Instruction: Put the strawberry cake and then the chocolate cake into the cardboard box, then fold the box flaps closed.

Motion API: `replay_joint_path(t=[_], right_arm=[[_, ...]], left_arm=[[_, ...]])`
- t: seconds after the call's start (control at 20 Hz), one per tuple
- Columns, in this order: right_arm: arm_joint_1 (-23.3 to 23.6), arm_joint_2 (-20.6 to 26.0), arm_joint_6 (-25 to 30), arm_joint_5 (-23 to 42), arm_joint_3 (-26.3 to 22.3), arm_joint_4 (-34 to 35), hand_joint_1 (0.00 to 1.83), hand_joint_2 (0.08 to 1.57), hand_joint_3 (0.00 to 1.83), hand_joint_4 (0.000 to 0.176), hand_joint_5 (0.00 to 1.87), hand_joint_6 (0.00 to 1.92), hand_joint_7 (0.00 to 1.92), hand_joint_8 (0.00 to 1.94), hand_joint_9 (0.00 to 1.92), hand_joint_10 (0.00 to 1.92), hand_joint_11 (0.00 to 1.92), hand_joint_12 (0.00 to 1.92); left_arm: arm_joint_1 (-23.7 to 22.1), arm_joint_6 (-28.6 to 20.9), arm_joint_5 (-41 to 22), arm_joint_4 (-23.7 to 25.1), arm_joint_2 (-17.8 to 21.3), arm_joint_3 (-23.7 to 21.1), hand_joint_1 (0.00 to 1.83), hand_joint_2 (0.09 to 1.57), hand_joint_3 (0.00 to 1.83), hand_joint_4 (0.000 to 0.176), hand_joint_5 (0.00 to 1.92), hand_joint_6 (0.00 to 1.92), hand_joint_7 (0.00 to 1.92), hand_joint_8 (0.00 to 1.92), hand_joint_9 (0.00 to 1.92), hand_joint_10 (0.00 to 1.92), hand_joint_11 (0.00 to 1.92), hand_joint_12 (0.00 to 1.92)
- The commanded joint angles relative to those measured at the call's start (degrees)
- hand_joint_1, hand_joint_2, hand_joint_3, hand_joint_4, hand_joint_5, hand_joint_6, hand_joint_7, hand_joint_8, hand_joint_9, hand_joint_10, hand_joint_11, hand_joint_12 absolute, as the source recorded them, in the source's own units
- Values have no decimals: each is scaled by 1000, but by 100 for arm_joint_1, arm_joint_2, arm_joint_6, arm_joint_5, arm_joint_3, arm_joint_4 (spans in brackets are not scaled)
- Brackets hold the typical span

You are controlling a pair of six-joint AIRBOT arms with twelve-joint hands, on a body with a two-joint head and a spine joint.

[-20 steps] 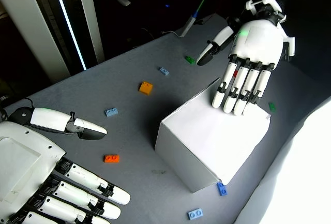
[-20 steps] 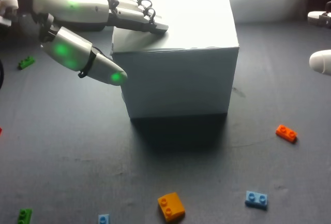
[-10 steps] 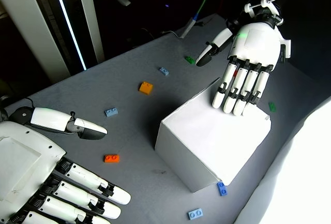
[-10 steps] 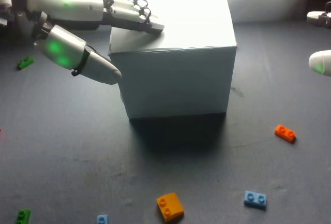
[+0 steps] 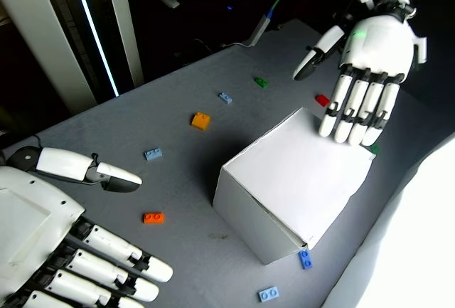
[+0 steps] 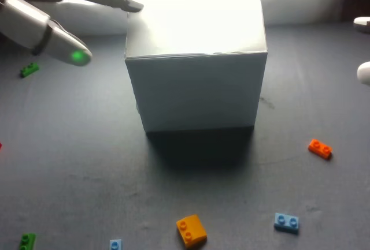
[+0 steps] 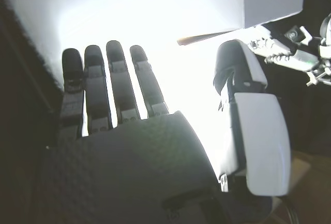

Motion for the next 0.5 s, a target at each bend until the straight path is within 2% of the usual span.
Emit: replay_joint_path(t=[0.0, 0.2, 0.3, 0.35, 0.4, 0.45], right_arm=[[17, 111, 26, 638, -3, -83, 0, 1191, 0, 0, 110, 0, 180, 0, 198, 2, 0, 515], [15, 180, -48, 607, -61, -417, 0, 1189, 1, 0, 133, 8, 193, 4, 209, 6, 0, 530], [19, 199, -114, 554, -94, -489, 0, 1191, 1, 0, 175, 13, 207, 4, 225, 8, 0, 603], [24, 200, -180, 521, -104, -501, 0, 1187, 0, 0, 277, 38, 291, 22, 283, 25, 0, 741], [32, 203, -272, 460, -121, -539, 0, 1187, 0, 0, 277, 38, 291, 22, 283, 25, 0, 741], [33, 211, -386, 415, -146, -558, 0, 1197, 2, 0, 571, 95, 641, 69, 572, 105, 0, 1171]], left_arm=[[-131, -62, -49, -231, 114, 51, 0, 1135, 0, 12, 151, 5, 206, 8, 186, 9, 0, 721], [-336, -306, -292, 327, 507, -133, 0, 1152, 2, 12, 127, 0, 179, 0, 167, 0, 0, 675], [-302, -480, -479, 607, 885, -394, 0, 1157, 4, 8, 137, 5, 184, 2, 171, 2, 0, 680], [-253, -544, -512, 643, 1015, -489, 0, 1159, 3, 7, 191, 19, 231, 12, 209, 13, 0, 783], [-151, -614, -555, 652, 1199, -638, 0, 1159, 3, 7, 191, 19, 231, 12, 209, 13, 0, 783], [-68, -623, -612, 666, 1437, -861, 0, 1171, 4, 2, 371, 50, 490, 58, 460, 94, 0, 1292]])
